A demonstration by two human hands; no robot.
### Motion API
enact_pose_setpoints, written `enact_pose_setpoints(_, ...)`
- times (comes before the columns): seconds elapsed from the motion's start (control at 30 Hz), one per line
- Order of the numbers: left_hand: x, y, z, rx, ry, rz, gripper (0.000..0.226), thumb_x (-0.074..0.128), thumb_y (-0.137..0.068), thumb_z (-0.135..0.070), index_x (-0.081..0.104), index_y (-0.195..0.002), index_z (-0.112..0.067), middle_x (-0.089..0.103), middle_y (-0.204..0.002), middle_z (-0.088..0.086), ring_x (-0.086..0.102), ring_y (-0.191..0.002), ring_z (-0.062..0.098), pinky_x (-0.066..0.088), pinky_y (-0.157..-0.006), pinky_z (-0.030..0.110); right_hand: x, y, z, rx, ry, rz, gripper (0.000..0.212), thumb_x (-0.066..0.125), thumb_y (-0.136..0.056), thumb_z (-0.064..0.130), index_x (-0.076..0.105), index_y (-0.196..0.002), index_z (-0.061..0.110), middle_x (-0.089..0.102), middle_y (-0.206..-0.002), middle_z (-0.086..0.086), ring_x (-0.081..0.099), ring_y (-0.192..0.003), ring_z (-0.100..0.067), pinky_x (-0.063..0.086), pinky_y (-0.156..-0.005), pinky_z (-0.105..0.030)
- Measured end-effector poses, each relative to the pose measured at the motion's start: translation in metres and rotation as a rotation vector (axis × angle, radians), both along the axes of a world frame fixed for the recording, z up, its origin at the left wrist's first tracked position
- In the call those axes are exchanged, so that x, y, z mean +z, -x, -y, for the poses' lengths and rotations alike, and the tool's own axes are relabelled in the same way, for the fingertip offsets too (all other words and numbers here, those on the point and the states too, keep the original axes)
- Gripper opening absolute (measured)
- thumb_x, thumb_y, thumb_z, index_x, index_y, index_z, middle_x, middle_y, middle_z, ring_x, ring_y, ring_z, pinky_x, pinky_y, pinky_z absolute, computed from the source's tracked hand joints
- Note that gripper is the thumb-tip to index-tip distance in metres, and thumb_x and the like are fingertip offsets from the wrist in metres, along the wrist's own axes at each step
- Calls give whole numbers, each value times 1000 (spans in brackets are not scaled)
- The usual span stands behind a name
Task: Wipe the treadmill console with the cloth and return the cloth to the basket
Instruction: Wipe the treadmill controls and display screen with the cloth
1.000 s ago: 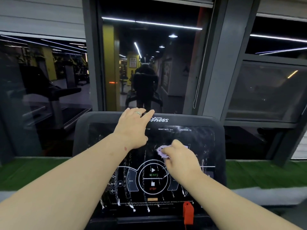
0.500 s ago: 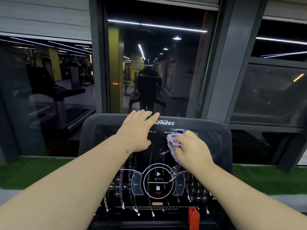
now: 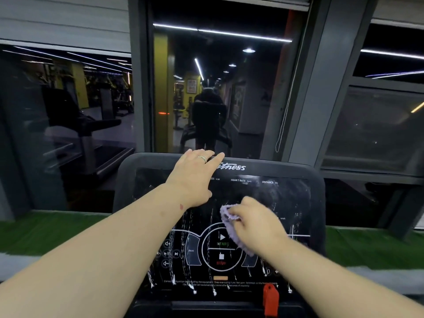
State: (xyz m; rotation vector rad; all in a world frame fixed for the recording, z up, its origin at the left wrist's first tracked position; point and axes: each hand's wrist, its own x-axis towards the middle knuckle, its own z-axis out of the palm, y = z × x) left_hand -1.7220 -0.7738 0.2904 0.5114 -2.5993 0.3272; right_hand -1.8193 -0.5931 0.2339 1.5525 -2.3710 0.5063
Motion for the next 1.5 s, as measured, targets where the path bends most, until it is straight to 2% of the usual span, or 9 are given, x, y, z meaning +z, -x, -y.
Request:
enact_pose_setpoints(0.13, 0, 0, -1, 5, -9, -7, 105, 79, -81, -39, 12, -162, -31, 26, -164, 0, 19, -152, 22, 8, -128, 43, 10, 15, -6, -136, 201, 14, 15, 50, -93, 23, 64, -90, 27, 42, -82, 7, 53, -65, -18, 48, -59, -32)
enact_pose_setpoints(0.43, 1, 0, -3, 14, -8, -13, 104, 78, -82, -39, 12, -162, -31, 25, -165, 0, 18, -152, 22, 8, -128, 43, 3, 14, -7, -161, 265, 16, 9, 58, -90, 22, 67, -87, 26, 41, -82, 8, 49, -61, -15, 41, -53, -26)
enact_pose_setpoints(0.57, 0, 0, -4, 18, 1, -13, 104, 76, -83, -39, 10, -162, -32, 23, -165, -1, 16, -153, 22, 6, -128, 44, -13, -6, 4, 21, 119, -35, 18, 67, -78, 16, 54, -70, 25, 36, -76, 10, 41, -50, -17, 35, -45, -25)
enact_pose_setpoints(0.7, 3, -2, -3, 17, 12, 38, 107, 75, -86, -44, 2, -163, -32, 15, -169, 0, 9, -156, 24, 5, -128, 44, 16, 23, 1, -65, 125, -30, 17, 51, -94, 27, 68, -96, 29, 47, -87, 7, 57, -75, -18, 50, -66, -32)
enact_pose_setpoints(0.9, 2, -3, -3, 28, 36, 41, 107, 73, -87, -47, 0, -163, -32, 13, -171, 0, 8, -157, 24, 6, -128, 43, -11, -26, 15, 106, -41, -64, 14, 54, -93, 26, 65, -101, 28, 48, -99, 6, 59, -81, -23, 53, -67, -35)
enact_pose_setpoints(1.07, 3, -6, -2, 26, 33, 47, 107, 72, -87, -51, -1, -163, -34, 9, -171, -1, 4, -158, 23, 6, -129, 42, 20, 13, 11, -67, 258, 23, 21, 60, -88, 19, 63, -105, 31, 50, -96, 11, 57, -84, -15, 48, -71, -28)
enact_pose_setpoints(1.27, 5, -8, -3, 20, 16, 49, 104, 69, -88, -50, -1, -163, -33, 7, -172, 0, 3, -158, 23, 5, -129, 41, -1, -13, 15, 189, 55, 32, 30, 57, -89, 32, 46, -116, 35, 58, -111, 11, 61, -96, -16, 53, -78, -35)
enact_pose_setpoints(1.37, 6, -15, 1, 28, -8, 24, 96, 65, -92, -46, 2, -163, -32, 11, -171, 1, 6, -158, 23, 6, -129, 40, 12, 10, 20, 50, 214, -63, 13, 56, -92, 37, 59, -104, 32, 56, -97, 10, 59, -81, -14, 52, -73, -28)
enact_pose_setpoints(1.5, 6, -27, 9, 70, -26, -3, 88, 62, -96, -43, 5, -163, -35, 18, -169, 4, 11, -157, 25, 8, -128, 40, -17, -9, 22, 104, 58, -72, 15, 70, -78, 22, 69, -91, 30, 53, -89, 9, 62, -67, -16, 52, -53, -28)
